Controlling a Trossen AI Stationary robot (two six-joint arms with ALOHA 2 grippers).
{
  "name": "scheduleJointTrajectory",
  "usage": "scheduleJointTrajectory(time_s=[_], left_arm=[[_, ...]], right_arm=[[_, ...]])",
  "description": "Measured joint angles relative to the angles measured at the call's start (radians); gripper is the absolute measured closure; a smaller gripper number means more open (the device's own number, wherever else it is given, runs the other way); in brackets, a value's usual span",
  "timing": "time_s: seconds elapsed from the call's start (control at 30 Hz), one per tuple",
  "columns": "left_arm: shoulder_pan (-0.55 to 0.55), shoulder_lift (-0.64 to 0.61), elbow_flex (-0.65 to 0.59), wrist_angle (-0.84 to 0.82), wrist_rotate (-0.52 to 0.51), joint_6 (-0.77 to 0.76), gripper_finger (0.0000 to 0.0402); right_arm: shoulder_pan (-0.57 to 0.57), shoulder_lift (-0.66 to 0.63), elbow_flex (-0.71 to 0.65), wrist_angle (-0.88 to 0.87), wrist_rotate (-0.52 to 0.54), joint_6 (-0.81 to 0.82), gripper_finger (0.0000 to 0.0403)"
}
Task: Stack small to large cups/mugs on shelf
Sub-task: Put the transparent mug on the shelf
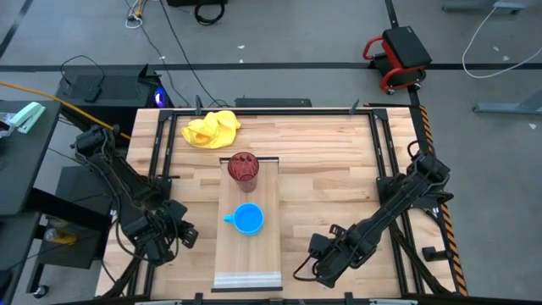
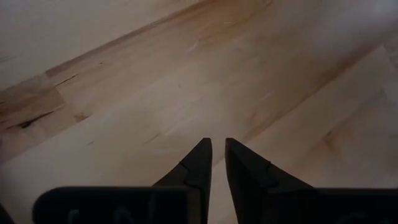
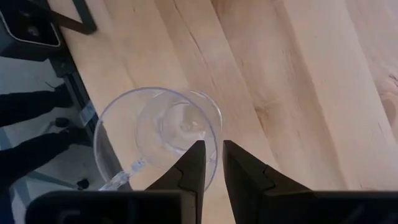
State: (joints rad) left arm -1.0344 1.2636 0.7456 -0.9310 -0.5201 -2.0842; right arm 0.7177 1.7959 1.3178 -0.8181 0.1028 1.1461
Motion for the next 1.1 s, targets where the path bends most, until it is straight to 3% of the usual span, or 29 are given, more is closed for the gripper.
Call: scheduleJointTrajectory(time_s=[0.8, 1.1], left_arm=[[0.000, 0.000, 0.000, 0.001, 0.000, 0.000, 0.0344], [0.000, 0.000, 0.000, 0.001, 0.000, 0.000, 0.0351]], right_arm=[[-0.003, 0.011, -0.097, 0.095, -0.022, 0.048, 0.0360], [-0.003, 0.011, -0.097, 0.096, -0.022, 0.146, 0.0396]])
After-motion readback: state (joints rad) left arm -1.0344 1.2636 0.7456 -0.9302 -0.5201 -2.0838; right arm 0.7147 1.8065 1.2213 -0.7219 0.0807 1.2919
